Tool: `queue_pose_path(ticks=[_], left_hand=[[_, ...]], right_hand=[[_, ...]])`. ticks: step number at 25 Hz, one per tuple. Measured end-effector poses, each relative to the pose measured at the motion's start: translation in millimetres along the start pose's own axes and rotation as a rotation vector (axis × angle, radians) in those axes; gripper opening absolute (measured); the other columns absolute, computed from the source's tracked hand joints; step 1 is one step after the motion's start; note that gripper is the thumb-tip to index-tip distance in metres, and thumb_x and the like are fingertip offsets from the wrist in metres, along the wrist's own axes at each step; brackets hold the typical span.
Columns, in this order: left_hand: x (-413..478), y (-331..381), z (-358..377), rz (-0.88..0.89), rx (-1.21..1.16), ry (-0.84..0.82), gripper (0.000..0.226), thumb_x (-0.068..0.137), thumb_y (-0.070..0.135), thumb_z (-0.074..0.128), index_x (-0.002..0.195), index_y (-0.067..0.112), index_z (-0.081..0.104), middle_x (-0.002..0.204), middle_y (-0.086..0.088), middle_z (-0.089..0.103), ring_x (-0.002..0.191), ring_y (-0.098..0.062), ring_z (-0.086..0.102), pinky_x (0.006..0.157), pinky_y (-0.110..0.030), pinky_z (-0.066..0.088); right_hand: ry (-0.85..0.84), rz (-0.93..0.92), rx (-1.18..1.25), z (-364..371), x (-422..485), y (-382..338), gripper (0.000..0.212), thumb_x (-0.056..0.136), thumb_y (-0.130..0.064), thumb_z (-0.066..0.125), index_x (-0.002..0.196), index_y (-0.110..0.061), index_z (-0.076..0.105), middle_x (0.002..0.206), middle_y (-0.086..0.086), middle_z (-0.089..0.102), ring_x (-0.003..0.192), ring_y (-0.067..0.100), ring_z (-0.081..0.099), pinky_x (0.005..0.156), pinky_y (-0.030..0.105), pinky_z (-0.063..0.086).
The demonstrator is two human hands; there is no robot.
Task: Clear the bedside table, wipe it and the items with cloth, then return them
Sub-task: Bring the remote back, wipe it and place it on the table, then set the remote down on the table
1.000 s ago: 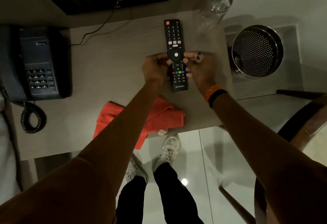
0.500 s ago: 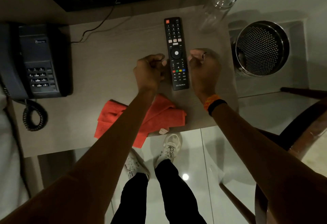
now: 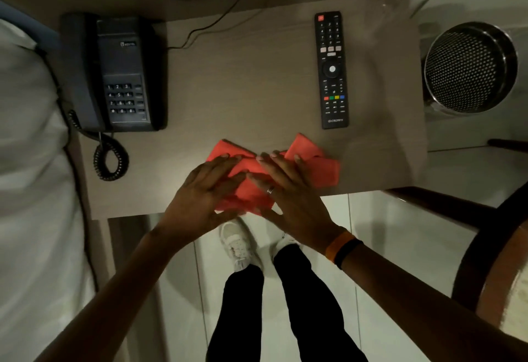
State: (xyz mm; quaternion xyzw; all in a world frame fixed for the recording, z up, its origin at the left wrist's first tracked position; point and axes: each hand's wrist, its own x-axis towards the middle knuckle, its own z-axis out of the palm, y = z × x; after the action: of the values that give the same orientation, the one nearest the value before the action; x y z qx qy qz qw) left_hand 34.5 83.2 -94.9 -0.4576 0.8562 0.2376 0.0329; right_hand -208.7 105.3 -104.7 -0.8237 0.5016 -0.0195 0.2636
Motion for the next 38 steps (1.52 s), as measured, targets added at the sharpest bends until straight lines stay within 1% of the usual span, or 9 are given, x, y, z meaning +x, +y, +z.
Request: queue_pose_path(ticks=[8, 11, 14, 19, 23, 25, 28, 31, 38], left_hand=[[18, -6, 20, 0.041, 0.163, 0.15, 0.041, 0.086, 0.034, 0.076, 0.124, 0.018, 0.069, 0.132, -0.012, 0.064, 0.114, -0.038, 0.059, 0.084, -0.046, 0.051], [26, 6, 2, 0.066, 0.125, 0.15, 0.037, 0.09, 0.028, 0.07, 0.125, 0.015, 0.069, 0.129, -0.014, 0.066, 0.107, -0.04, 0.063, 0.081, -0.047, 0.057], [41, 38, -25, 0.183, 0.095, 0.201, 0.036, 0.092, 0.026, 0.054, 0.121, 0.012, 0.072, 0.118, -0.015, 0.07, 0.096, -0.04, 0.065, 0.076, -0.047, 0.058], [96, 169, -43, 0.572, 0.004, 0.355, 0.019, 0.092, 0.013, 0.067, 0.108, 0.013, 0.076, 0.115, -0.009, 0.074, 0.097, -0.033, 0.066, 0.078, -0.043, 0.056], [122, 305, -37, 0.827, -0.148, 0.375, 0.029, 0.086, 0.005, 0.066, 0.109, 0.017, 0.077, 0.122, -0.003, 0.073, 0.112, -0.027, 0.063, 0.093, -0.043, 0.054], [123, 364, -27, 0.942, -0.173, 0.288, 0.03, 0.087, 0.006, 0.063, 0.112, 0.018, 0.076, 0.127, -0.001, 0.071, 0.115, -0.027, 0.064, 0.096, -0.046, 0.052], [122, 414, 3, 1.031, 0.01, 0.014, 0.043, 0.087, 0.021, 0.059, 0.13, 0.018, 0.065, 0.142, -0.003, 0.061, 0.133, -0.029, 0.054, 0.106, -0.049, 0.044], [116, 427, 42, 1.015, 0.27, -0.181, 0.068, 0.093, 0.043, 0.037, 0.156, 0.017, 0.036, 0.166, -0.006, 0.029, 0.156, -0.028, 0.02, 0.123, -0.053, 0.021], [114, 419, 70, 1.057, 0.402, -0.11, 0.062, 0.107, 0.043, 0.024, 0.162, 0.015, 0.015, 0.17, -0.008, 0.01, 0.158, -0.029, 0.002, 0.126, -0.054, 0.011]], right_hand=[[0.198, 0.112, -0.013, 13, 12, -14, 0.035, 0.093, -0.016, 0.05, 0.116, -0.015, 0.076, 0.139, 0.005, 0.065, 0.13, 0.027, 0.06, 0.111, 0.051, 0.047], [0.154, 0.213, 0.135, -4, 13, -23, 0.05, 0.094, -0.02, 0.032, 0.124, -0.011, 0.072, 0.14, 0.006, 0.065, 0.133, 0.031, 0.056, 0.114, 0.051, 0.042], [0.299, 0.391, 0.242, -24, -20, -27, 0.046, 0.09, 0.005, 0.052, 0.127, -0.017, 0.07, 0.139, 0.005, 0.065, 0.135, 0.034, 0.053, 0.117, 0.05, 0.036], [0.786, 0.669, 0.02, -78, -141, -7, 0.041, 0.088, 0.004, 0.053, 0.116, -0.014, 0.075, 0.131, 0.008, 0.07, 0.116, 0.037, 0.065, 0.097, 0.049, 0.051], [0.918, 0.944, -0.181, -107, -257, 7, 0.034, 0.087, -0.004, 0.071, 0.119, -0.013, 0.075, 0.136, 0.005, 0.067, 0.114, 0.035, 0.064, 0.091, 0.044, 0.048], [0.995, 1.069, -0.271, -107, -308, 9, 0.027, 0.1, -0.023, 0.056, 0.118, -0.016, 0.075, 0.136, 0.004, 0.066, 0.116, 0.034, 0.062, 0.093, 0.045, 0.046], [0.902, 1.323, -0.17, -83, -356, 11, 0.044, 0.099, -0.034, 0.041, 0.136, -0.021, 0.061, 0.148, 0.005, 0.057, 0.132, 0.033, 0.052, 0.106, 0.053, 0.04], [0.585, 1.56, 0.069, -39, -369, 11, 0.066, 0.099, -0.058, 0.03, 0.159, -0.032, 0.022, 0.17, 0.007, 0.018, 0.157, 0.029, 0.014, 0.121, 0.061, 0.02], [0.556, 1.57, 0.078, -11, -359, 15, 0.065, 0.104, -0.056, 0.019, 0.162, -0.03, 0.006, 0.172, 0.006, -0.004, 0.159, 0.027, -0.007, 0.123, 0.067, 0.005]])
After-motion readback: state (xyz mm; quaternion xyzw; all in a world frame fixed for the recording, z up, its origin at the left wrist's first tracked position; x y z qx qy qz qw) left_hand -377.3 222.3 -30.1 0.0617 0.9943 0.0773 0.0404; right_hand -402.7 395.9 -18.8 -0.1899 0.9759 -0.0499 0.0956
